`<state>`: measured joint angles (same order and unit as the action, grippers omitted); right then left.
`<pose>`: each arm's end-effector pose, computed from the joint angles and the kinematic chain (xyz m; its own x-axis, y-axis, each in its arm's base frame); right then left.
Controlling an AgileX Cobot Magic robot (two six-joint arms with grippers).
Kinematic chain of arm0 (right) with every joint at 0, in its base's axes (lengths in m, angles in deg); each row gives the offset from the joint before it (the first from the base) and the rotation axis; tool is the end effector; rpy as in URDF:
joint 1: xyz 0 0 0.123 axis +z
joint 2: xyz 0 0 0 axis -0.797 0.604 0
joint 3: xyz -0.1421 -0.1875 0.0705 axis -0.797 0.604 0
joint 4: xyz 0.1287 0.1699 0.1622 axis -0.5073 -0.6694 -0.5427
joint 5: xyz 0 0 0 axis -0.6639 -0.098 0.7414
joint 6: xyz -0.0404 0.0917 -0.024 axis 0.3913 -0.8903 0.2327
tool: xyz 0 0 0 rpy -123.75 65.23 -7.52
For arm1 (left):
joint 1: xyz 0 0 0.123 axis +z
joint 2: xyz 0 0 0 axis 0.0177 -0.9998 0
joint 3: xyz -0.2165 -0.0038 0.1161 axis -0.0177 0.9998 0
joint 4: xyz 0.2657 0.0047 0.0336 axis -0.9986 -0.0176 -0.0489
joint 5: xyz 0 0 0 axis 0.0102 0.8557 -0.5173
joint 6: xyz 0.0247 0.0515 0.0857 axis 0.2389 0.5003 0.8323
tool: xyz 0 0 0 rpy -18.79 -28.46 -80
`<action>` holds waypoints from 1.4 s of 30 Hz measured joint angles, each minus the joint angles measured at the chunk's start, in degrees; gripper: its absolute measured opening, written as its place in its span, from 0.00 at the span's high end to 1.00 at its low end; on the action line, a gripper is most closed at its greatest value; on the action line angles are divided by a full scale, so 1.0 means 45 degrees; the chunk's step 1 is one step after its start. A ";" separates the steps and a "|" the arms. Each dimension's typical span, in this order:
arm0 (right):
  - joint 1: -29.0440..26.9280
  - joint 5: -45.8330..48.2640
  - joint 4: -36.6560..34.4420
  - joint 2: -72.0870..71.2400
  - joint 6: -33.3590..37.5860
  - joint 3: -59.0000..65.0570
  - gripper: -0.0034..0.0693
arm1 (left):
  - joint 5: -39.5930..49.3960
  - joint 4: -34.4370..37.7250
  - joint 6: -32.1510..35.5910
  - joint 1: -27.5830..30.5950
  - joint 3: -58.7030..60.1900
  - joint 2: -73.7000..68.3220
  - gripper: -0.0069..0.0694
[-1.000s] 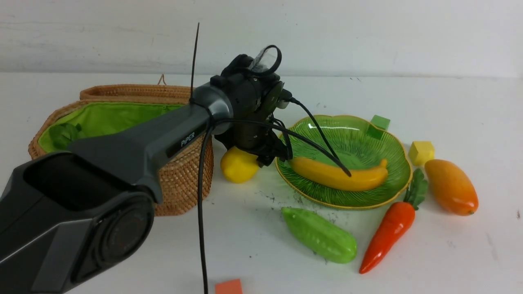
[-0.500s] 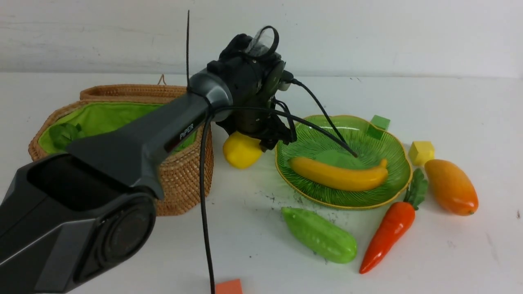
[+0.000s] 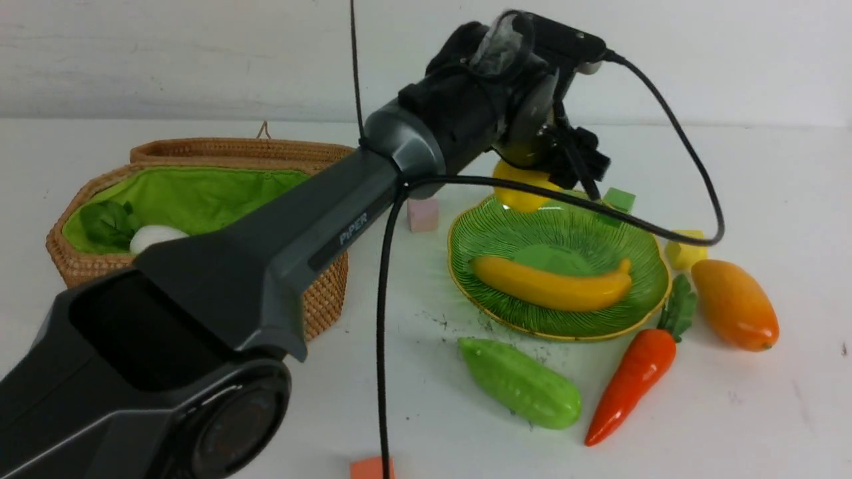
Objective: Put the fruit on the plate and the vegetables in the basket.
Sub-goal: Grab a lemon with your left arm and place it on the plate on the right, then take a chayote with your right arm and place it on the basket on the left.
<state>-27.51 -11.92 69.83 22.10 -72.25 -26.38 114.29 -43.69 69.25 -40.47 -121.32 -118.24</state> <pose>0.0972 0.0323 0.4112 -0.3696 -0.2148 -0.9040 -0.3392 0.9370 -0.0839 0.4357 -0.3396 0.2489 -0.4520 0.3360 -0.8263 0.5262 0.8485 0.0572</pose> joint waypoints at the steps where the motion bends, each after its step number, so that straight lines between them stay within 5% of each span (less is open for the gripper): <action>1: 0.0000 -0.0016 0.0012 0.0000 -0.0040 0.0000 0.62 | -0.0226 0.0036 0.0069 -0.0032 0.0000 -0.0111 0.19; 8: 0.0000 -0.0027 0.0047 0.0000 -0.0357 0.0000 0.62 | -0.0505 0.0442 0.0385 -0.0045 0.0013 -0.0969 0.19; 15: 0.0000 -0.0027 0.0047 0.0000 -0.0357 0.0000 0.62 | -0.0551 0.0909 0.0420 -0.0045 0.0024 -0.0896 0.04; 21: 0.0000 -0.0027 -0.0022 0.0000 -0.0357 0.0000 0.62 | 0.0303 0.1263 0.0424 -0.0045 0.0121 -0.0129 0.09; 27: 0.0000 -0.0014 -0.0467 0.0131 -0.0345 0.0000 0.62 | 0.2330 0.2474 0.0424 -0.0045 0.1098 0.2922 0.39; 32: 0.0000 0.0399 -0.1594 0.1502 0.0220 0.0000 0.62 | 0.4264 0.2776 0.0447 -0.0045 0.3111 0.7199 0.89; 42: 0.0000 0.0411 -0.3800 0.5162 0.1851 -0.0687 0.62 | 0.4868 0.2327 0.0097 -0.0045 0.9295 1.4471 0.93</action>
<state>-27.51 -10.07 52.73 45.33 -63.92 -29.47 136.20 -33.21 69.68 -40.67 -79.50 -53.12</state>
